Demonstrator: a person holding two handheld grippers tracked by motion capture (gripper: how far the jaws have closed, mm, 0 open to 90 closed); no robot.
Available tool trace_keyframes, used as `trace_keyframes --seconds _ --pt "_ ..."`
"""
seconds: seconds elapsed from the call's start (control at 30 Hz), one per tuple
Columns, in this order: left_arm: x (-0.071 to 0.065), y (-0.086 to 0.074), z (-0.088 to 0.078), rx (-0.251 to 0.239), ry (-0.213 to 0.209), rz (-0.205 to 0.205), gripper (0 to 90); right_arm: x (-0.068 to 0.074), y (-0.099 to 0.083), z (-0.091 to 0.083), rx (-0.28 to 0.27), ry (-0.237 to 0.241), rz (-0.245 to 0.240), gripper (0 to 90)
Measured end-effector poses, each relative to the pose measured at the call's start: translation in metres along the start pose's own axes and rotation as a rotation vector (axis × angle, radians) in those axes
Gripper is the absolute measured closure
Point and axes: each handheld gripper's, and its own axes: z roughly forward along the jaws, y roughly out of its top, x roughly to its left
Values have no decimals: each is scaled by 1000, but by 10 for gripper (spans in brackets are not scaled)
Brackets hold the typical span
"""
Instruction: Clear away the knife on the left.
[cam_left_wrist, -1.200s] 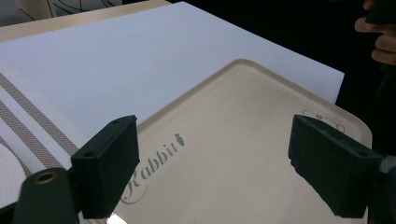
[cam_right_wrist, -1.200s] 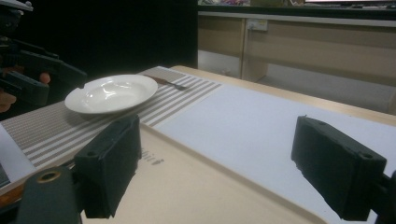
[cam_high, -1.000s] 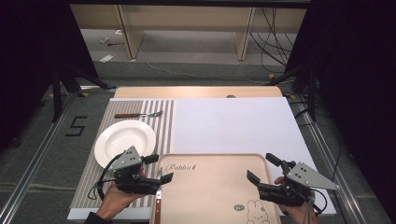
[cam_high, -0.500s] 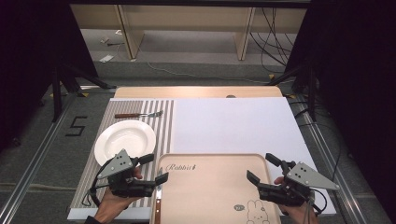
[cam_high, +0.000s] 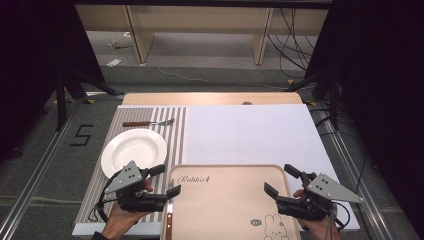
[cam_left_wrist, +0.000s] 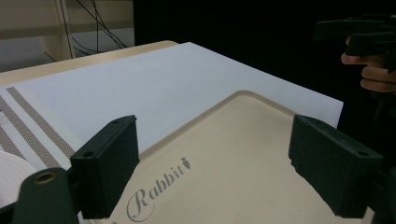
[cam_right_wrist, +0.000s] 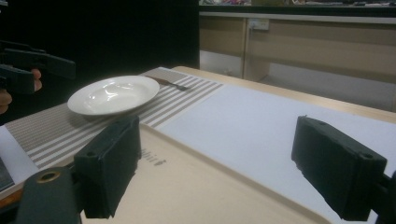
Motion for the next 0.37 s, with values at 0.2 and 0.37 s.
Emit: trace_keyframes --seconds 0.2,0.37 --pt "0 0 1 18 -1 -3 159 0 0 0 -2 0 0 169" --pt "0 0 2 33 -3 4 159 0 0 0 -2 0 0 169"
